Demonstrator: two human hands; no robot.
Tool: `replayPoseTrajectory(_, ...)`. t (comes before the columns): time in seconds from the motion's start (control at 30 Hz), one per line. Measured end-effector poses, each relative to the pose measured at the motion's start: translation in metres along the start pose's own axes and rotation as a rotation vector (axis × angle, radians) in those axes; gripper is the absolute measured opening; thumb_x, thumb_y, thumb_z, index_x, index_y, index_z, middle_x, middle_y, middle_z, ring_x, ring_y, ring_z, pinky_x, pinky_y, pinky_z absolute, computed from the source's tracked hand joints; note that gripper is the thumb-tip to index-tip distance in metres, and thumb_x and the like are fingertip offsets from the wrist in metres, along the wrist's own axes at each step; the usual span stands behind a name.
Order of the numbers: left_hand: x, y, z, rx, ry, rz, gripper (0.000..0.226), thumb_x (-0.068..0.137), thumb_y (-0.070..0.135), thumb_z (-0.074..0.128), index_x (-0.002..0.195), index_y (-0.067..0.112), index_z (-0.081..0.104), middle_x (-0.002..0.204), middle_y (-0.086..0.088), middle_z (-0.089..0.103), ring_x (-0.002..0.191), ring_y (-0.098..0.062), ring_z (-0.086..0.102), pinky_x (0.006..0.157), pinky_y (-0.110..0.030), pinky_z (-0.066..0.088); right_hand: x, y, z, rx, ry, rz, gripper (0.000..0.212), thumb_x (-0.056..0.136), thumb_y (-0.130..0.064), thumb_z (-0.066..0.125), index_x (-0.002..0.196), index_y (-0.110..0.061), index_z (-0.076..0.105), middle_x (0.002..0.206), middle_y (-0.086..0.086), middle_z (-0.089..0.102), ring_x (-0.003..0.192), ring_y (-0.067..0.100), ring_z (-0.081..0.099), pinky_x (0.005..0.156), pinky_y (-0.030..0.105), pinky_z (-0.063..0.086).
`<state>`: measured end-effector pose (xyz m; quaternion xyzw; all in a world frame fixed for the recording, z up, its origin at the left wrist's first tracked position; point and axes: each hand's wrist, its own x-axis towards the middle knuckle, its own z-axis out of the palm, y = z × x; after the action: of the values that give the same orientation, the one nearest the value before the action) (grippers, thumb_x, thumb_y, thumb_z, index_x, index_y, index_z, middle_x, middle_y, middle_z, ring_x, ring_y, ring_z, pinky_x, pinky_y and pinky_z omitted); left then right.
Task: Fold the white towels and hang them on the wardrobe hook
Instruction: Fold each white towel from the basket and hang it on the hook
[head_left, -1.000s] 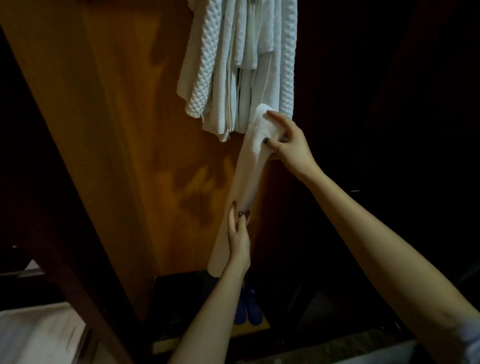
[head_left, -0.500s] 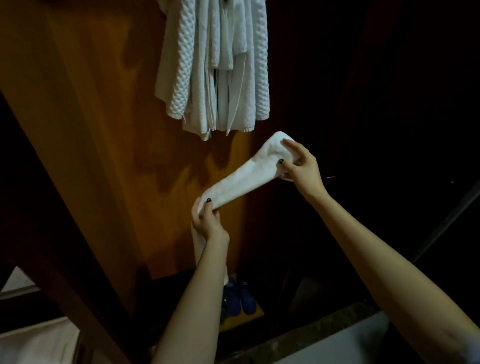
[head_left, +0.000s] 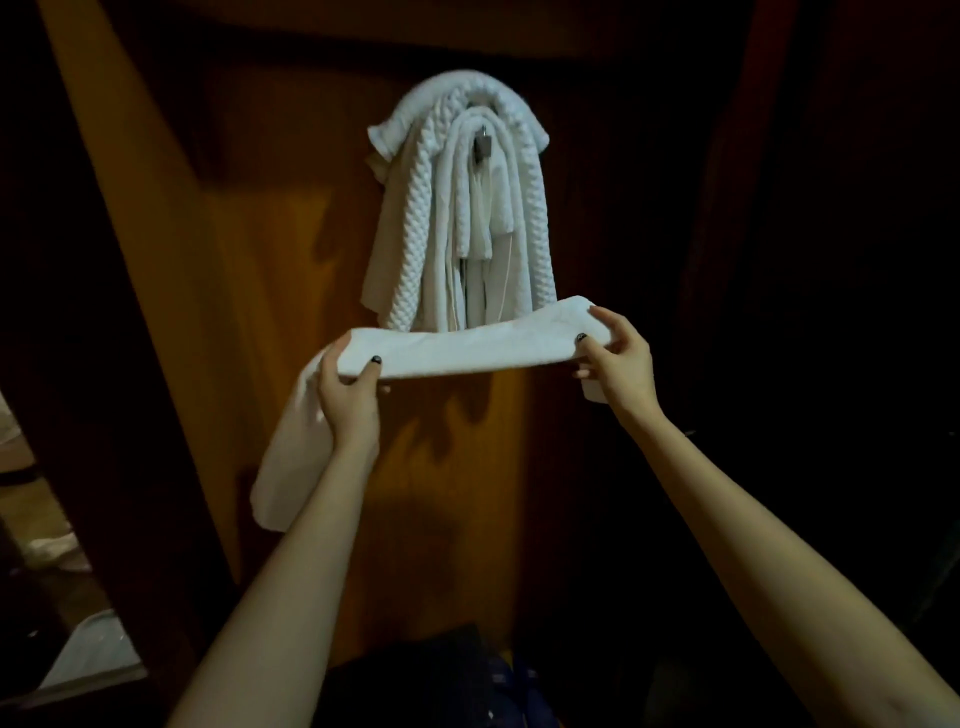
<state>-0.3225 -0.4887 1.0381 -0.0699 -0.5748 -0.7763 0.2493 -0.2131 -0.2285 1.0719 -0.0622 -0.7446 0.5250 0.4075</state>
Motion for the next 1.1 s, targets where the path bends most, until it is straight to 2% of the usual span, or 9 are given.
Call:
replayPoseTrajectory(0.1, 0.038, 0.039, 0.010, 0.008, -0.035, 0.162, 0.049, 0.087, 0.002, 0.062, 0.132, 0.017, 0.051, 0.136, -0.009, 0.047, 0.108, -0.017, 0.055, 0.061, -0.011, 0.050, 0.025, -0.028, 0.006, 0.039, 0.028, -0.075, 0.044, 0.091, -0.013, 0.058, 0.135, -0.015, 0.053, 0.117, 0.008, 0.063, 0.081, 0.022, 0.069, 0.064, 0.026, 0.058)
replayPoseTrajectory(0.2, 0.072, 0.074, 0.022, 0.037, -0.062, 0.253, 0.050, 0.088, 0.007, 0.061, 0.135, 0.019, 0.047, 0.134, -0.009, 0.048, 0.110, -0.020, 0.057, 0.063, -0.018, 0.053, 0.052, -0.055, 0.010, 0.048, 0.050, -0.159, 0.043, 0.090, -0.013, 0.057, 0.133, -0.014, 0.055, 0.100, 0.005, 0.068, 0.073, 0.016, 0.071, 0.058, 0.020, 0.055)
replayPoseTrajectory(0.33, 0.111, 0.114, 0.040, 0.157, -0.069, 0.376, 0.044, 0.091, 0.014, 0.059, 0.133, 0.021, 0.049, 0.129, -0.007, 0.051, 0.103, -0.021, 0.060, 0.057, -0.020, 0.054, 0.095, -0.085, 0.012, -0.042, 0.096, -0.277, 0.040, 0.090, -0.015, 0.056, 0.130, -0.016, 0.057, 0.105, 0.009, 0.067, 0.058, 0.014, 0.067, 0.054, 0.022, 0.053)
replayPoseTrajectory(0.43, 0.133, 0.135, 0.054, 0.351, -0.082, 0.464, 0.042, 0.092, 0.023, 0.058, 0.133, 0.024, 0.050, 0.123, -0.007, 0.055, 0.097, -0.023, 0.062, 0.074, -0.041, 0.058, 0.128, -0.098, 0.009, -0.137, 0.144, -0.339, 0.038, 0.091, -0.020, 0.054, 0.128, -0.019, 0.060, 0.109, 0.003, 0.066, 0.066, 0.017, 0.068, 0.062, 0.032, 0.058)
replayPoseTrajectory(0.47, 0.139, 0.140, 0.059, 0.416, -0.078, 0.502, 0.043, 0.092, 0.026, 0.057, 0.134, 0.025, 0.050, 0.126, -0.007, 0.054, 0.099, -0.024, 0.061, 0.079, -0.042, 0.057, 0.139, -0.100, 0.008, -0.161, 0.145, -0.355, 0.037, 0.092, -0.022, 0.053, 0.129, -0.020, 0.059, 0.108, 0.002, 0.066, 0.063, 0.016, 0.067, 0.060, 0.032, 0.058)
replayPoseTrajectory(0.6, 0.165, 0.162, 0.084, 0.475, -0.042, 0.624, 0.042, 0.093, 0.032, 0.054, 0.135, 0.026, 0.050, 0.131, -0.010, 0.052, 0.110, -0.023, 0.057, 0.080, -0.028, 0.048, 0.186, -0.110, 0.002, -0.205, 0.168, -0.429, 0.034, 0.097, -0.027, 0.051, 0.129, -0.020, 0.058, 0.113, 0.004, 0.067, 0.059, 0.016, 0.067, 0.054, 0.029, 0.058)
replayPoseTrajectory(0.83, 0.216, 0.197, 0.131, 0.371, -0.090, 0.619, 0.039, 0.094, 0.033, 0.056, 0.133, 0.028, 0.053, 0.132, -0.009, 0.052, 0.110, -0.025, 0.057, 0.083, -0.043, 0.055, 0.275, -0.139, 0.011, -0.120, 0.252, -0.504, 0.036, 0.096, -0.025, 0.049, 0.130, -0.014, 0.058, 0.104, -0.005, 0.058, 0.049, -0.002, 0.061, 0.043, 0.013, 0.048)
replayPoseTrajectory(0.97, 0.244, 0.182, 0.140, 0.398, -0.068, 0.545, 0.036, 0.095, 0.033, 0.054, 0.131, 0.028, 0.056, 0.131, -0.007, 0.054, 0.091, -0.019, 0.062, 0.065, -0.023, 0.050, 0.311, -0.128, 0.027, -0.161, 0.190, -0.461, 0.038, 0.095, -0.029, 0.048, 0.131, -0.021, 0.058, 0.106, -0.005, 0.062, 0.052, 0.007, 0.065, 0.043, 0.016, 0.048)
replayPoseTrajectory(1.1, 0.261, 0.175, 0.144, 0.416, -0.060, 0.525, 0.039, 0.096, 0.035, 0.052, 0.133, 0.024, 0.055, 0.131, -0.006, 0.054, 0.108, -0.020, 0.058, 0.087, -0.034, 0.051, 0.330, -0.120, 0.037, -0.128, 0.178, -0.421, 0.040, 0.095, -0.032, 0.050, 0.133, -0.022, 0.056, 0.109, -0.001, 0.064, 0.054, 0.006, 0.064, 0.045, 0.011, 0.045)
